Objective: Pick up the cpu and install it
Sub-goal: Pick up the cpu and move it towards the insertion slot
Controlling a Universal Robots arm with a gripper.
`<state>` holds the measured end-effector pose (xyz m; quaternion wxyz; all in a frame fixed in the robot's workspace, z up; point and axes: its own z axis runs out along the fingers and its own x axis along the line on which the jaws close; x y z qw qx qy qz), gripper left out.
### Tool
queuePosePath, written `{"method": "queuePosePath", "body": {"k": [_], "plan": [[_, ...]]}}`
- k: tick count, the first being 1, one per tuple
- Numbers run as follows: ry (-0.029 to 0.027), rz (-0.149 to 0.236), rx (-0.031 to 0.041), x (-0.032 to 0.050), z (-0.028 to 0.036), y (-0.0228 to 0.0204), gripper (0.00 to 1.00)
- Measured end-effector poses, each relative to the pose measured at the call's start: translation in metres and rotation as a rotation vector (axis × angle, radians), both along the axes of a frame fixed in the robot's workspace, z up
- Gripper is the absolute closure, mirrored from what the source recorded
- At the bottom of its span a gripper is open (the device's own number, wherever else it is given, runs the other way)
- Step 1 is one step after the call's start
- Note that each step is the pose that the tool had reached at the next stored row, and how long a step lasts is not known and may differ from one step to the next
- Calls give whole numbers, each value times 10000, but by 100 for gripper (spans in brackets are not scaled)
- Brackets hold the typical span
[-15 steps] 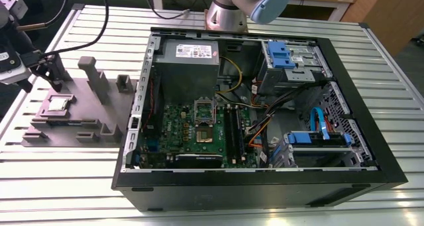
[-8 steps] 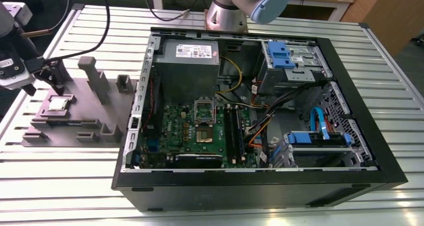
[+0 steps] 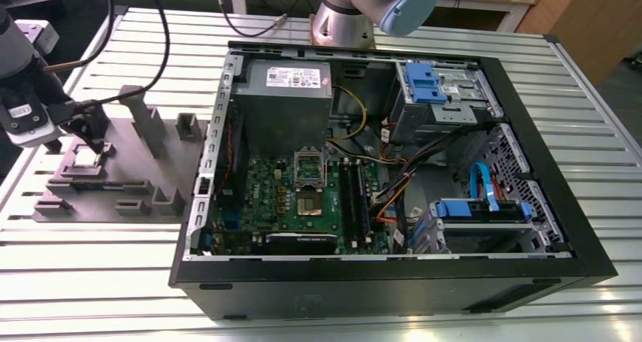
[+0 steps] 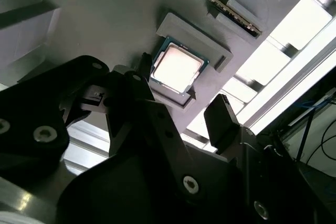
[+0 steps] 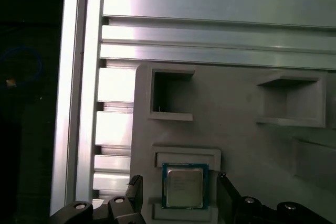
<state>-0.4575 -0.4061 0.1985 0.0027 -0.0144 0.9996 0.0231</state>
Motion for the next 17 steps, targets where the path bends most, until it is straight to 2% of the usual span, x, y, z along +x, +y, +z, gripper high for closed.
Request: {"method": "queuePosePath", "body": {"k": [3,17], "plan": [[-1,-1,13,0,-44,-7,33],[-1,-1,14,18,-119,-7,33]]}}
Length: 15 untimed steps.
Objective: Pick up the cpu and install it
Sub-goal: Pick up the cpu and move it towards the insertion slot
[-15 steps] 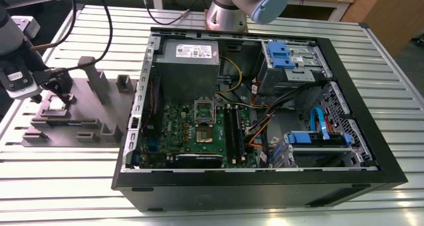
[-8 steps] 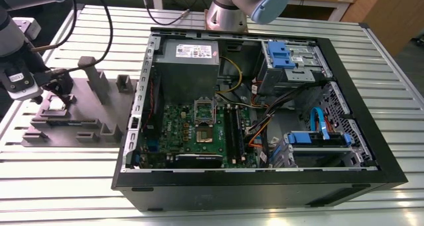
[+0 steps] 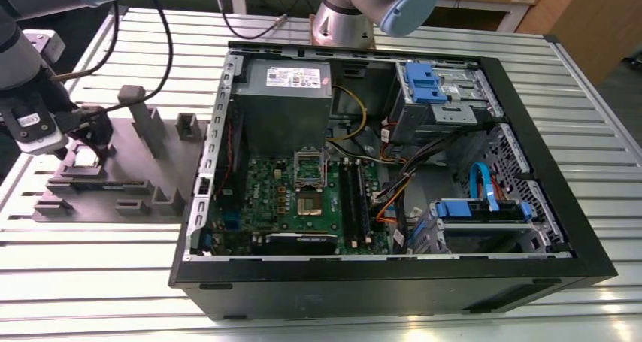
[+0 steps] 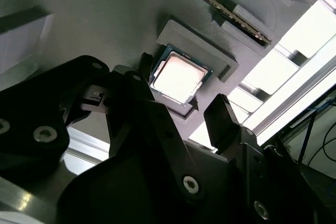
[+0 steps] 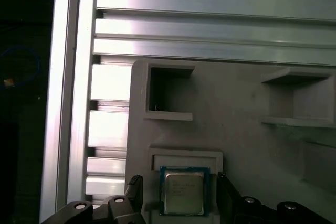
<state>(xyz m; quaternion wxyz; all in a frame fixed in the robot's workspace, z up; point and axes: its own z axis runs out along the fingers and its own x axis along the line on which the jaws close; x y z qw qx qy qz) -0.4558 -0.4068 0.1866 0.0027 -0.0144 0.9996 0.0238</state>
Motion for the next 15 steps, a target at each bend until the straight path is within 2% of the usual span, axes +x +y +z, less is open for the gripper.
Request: {"method": "queuePosePath", "body": {"k": [15], "plan": [[1,1,-1,2,-55,-5,33]]}}
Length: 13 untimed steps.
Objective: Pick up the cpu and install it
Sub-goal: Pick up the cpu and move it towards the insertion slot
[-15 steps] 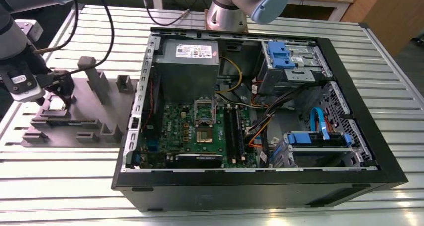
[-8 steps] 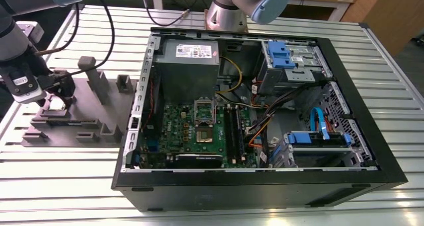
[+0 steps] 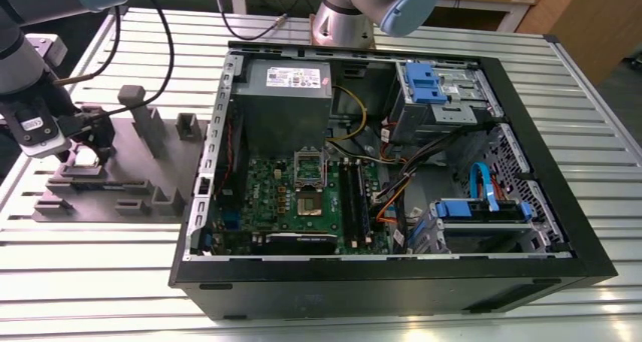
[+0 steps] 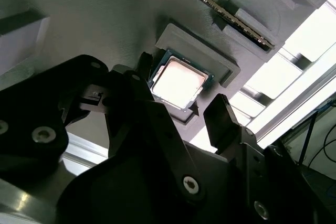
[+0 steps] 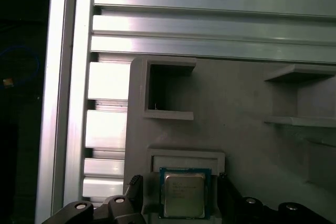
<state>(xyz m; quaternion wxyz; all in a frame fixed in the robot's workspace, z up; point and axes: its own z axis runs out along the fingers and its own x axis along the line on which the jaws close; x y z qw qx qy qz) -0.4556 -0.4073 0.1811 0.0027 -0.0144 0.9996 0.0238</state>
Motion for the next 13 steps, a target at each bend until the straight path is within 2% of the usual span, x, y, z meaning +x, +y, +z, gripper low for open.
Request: {"method": "queuePosePath", "body": {"k": [3,4,5,6,13], "plan": [[0,0,0,0,0,0,35],[0,0,0,0,0,0,41],[0,0,0,0,0,0,41],[0,0,0,0,-1,0,48],[-1,0,1,5,-2,0,48]]}}
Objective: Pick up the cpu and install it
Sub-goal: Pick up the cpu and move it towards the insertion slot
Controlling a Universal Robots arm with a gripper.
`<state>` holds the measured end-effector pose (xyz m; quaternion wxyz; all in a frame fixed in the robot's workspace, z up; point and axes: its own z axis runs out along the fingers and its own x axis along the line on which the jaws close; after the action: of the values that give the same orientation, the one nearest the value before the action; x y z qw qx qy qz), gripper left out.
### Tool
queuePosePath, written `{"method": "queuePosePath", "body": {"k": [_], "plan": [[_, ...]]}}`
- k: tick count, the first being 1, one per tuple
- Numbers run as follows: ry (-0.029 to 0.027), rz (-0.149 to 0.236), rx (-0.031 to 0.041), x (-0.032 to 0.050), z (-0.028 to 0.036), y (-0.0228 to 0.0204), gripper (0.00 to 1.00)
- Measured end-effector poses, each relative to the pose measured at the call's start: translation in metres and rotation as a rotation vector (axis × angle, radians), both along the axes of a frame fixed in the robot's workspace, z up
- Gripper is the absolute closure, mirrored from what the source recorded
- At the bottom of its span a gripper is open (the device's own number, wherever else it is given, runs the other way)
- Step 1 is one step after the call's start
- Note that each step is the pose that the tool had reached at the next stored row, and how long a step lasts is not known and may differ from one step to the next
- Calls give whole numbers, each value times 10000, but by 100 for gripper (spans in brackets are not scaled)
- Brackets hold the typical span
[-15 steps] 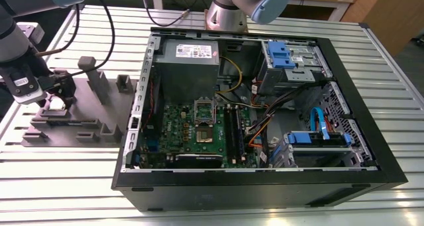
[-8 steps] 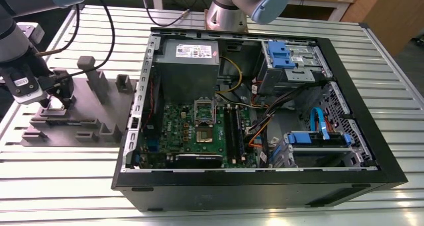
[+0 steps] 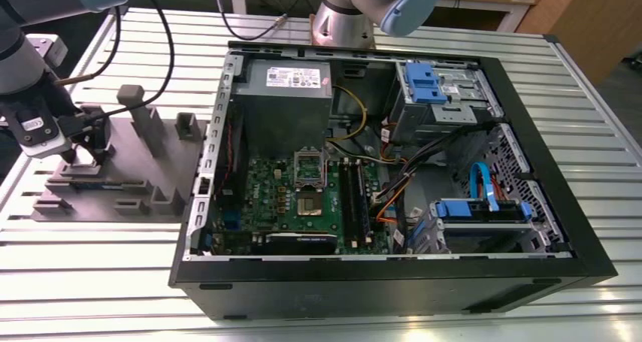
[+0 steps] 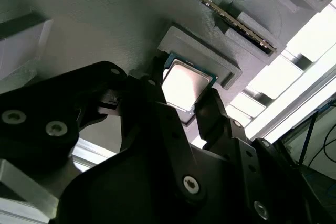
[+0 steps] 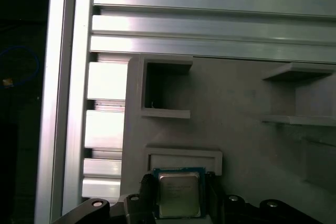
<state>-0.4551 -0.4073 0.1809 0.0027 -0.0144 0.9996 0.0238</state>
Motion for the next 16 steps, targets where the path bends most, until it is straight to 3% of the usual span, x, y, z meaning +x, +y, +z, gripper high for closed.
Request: {"method": "queuePosePath", "body": {"k": [5,16], "plan": [[15,-71,1,38,0,0,48],[16,-126,-1,41,1,0,47]]}}
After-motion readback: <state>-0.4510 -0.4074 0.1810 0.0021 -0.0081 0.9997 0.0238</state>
